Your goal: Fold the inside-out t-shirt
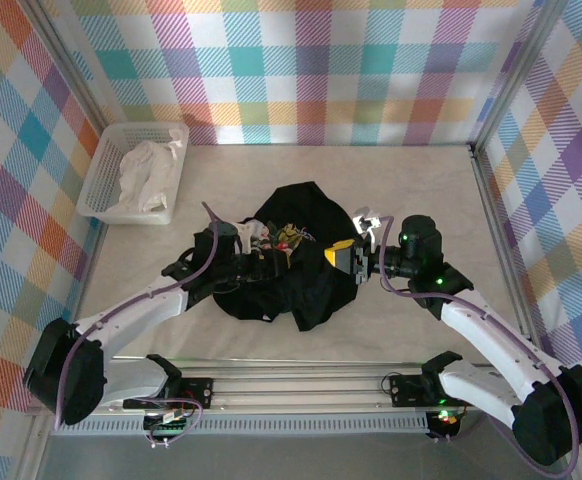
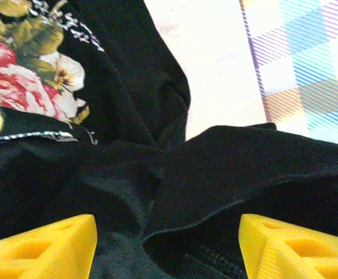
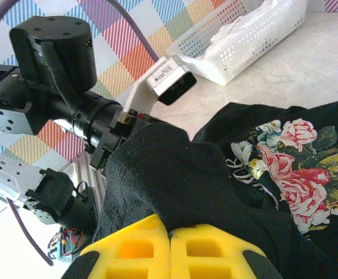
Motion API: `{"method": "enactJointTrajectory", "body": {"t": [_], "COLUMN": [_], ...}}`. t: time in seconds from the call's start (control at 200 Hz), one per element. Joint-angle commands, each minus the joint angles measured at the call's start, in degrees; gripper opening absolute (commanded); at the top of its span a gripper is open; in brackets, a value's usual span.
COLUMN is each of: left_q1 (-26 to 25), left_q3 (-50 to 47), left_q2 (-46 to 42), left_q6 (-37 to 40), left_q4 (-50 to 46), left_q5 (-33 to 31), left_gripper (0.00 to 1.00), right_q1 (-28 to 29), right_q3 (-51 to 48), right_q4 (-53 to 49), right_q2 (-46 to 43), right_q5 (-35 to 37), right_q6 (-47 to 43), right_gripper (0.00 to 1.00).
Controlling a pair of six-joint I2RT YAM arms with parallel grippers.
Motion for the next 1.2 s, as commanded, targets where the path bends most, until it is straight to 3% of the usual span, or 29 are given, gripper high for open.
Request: {"method": "enactJointTrajectory", "body": {"t": [0.0,0.14,0.27,0.35,0.43,0.57,0.655,0.76,0.885,1.02,1.195], "left_q1": [0.3,0.2,0.2,0.4,0.5,0.4,0.3,-0.5,-2.4,-4.4,-5.6], "left_q3": [1.5,1.5,1.4,2.1,3.6,5.6,7.0,9.4,13.3,15.9,17.4], "left_q2": [2.1,5.2,5.7,3.3,-1.4,-9.3,-12.1,-13.2,-12.1,-10.0,-8.4], "left_q6": [-1.4,-2.3,-2.6,-0.6,4.0,12.1,16.5,21.3,25.2,27.6,27.1], "left_q4": [4.9,8.3,10.1,7.9,3.0,-1.2,-1.4,-2.7,-6.7,-9.2,-10.4], "left_q5": [4.6,7.4,7.5,4.7,-0.8,-9.8,-11.1,-11.8,-12.3,-11.4,-10.8], "left_gripper": [0.61,0.50,0.30,0.11,0.03,0.00,0.00,0.00,0.00,0.00,0.00], "right_q1": [-0.4,-0.4,-0.4,-0.4,-0.3,4.0,8.2,8.6,8.9,10.2,16.1], "right_q3": [0.7,1.0,1.1,0.3,-0.7,-1.5,-0.5,1.3,5.1,9.2,11.8], "right_q4": [2.1,3.3,3.8,2.6,-0.2,-6.9,-10.6,-12.0,-12.9,-12.6,-10.1], "right_q2": [-0.5,-0.1,0.5,0.4,-0.1,-0.9,-1.4,-3.5,-4.9,-0.7,5.7], "right_q5": [-1.4,-0.6,-0.3,1.3,3.9,9.6,13.0,14.6,16.7,15.6,14.6], "right_q6": [-0.7,0.0,0.2,-0.5,-2.4,-10.1,-15.5,-17.5,-17.4,-17.8,-19.3], "right_gripper": [0.00,0.00,0.00,0.00,0.00,0.20,0.35,0.45,0.50,0.51,0.51]}}
